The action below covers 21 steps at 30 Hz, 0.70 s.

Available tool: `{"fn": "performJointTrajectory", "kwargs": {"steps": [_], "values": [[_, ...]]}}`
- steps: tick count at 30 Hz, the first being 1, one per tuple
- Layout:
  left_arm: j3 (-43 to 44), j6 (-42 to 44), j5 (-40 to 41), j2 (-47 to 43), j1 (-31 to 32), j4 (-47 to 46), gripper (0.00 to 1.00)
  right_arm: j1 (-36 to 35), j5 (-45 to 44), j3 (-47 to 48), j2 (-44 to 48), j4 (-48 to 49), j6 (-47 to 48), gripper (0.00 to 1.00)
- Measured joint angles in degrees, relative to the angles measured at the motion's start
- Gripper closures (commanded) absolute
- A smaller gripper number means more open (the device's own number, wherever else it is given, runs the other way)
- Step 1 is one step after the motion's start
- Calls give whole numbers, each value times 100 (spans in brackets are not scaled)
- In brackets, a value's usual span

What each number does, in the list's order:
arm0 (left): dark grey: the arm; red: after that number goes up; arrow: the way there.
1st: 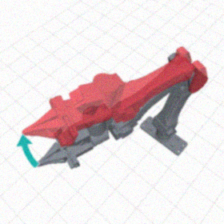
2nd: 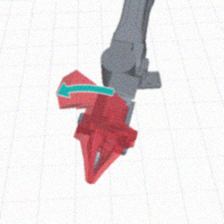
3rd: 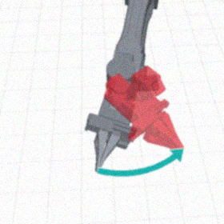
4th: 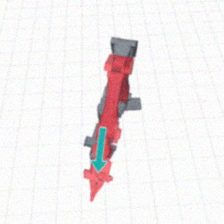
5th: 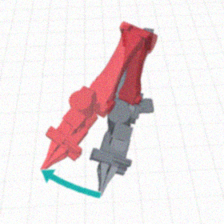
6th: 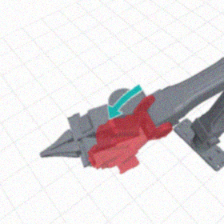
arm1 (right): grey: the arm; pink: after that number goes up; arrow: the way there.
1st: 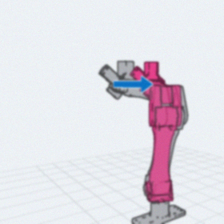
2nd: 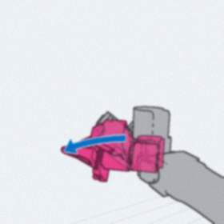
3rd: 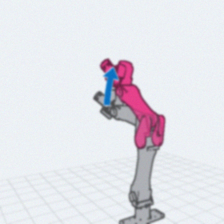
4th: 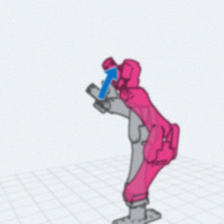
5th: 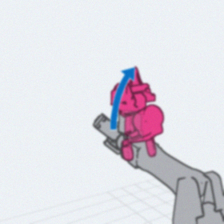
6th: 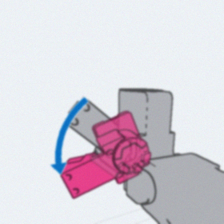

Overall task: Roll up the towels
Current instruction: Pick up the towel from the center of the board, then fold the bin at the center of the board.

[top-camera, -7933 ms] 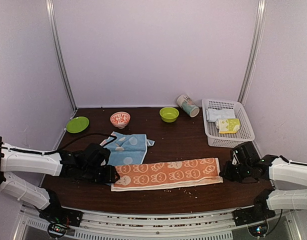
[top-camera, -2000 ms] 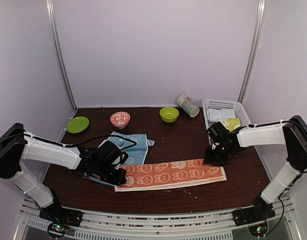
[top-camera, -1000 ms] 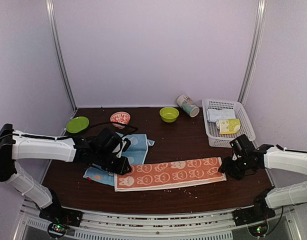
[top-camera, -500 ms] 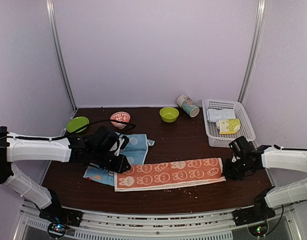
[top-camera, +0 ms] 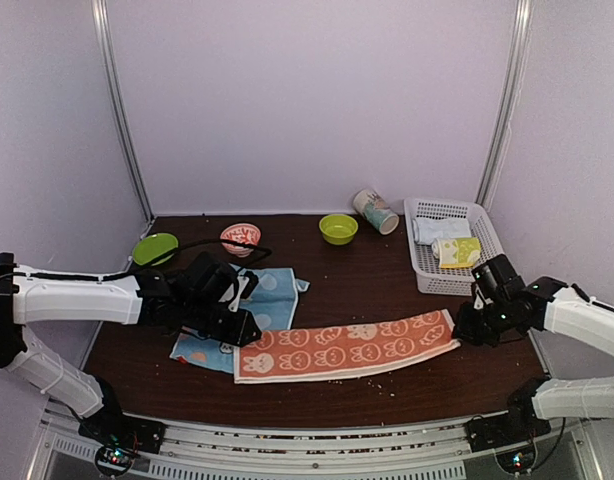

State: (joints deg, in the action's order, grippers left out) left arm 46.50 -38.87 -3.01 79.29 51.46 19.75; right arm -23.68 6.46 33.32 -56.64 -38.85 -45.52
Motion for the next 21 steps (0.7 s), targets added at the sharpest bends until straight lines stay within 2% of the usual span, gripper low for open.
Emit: {"fn": "performJointTrajectory", "kwargs": {"steps": [11,17,21], "values": [[2,-15,-92,72,0,-44,83,-745,-79,688,208,-461,702,100],[-7,-68,-79,55,0,-44,83,-1572,-81,951,133,-149,621,100],[-111,-116,-39,-66,0,-46,83,-2098,-94,1259,-286,247,474,100]]}}
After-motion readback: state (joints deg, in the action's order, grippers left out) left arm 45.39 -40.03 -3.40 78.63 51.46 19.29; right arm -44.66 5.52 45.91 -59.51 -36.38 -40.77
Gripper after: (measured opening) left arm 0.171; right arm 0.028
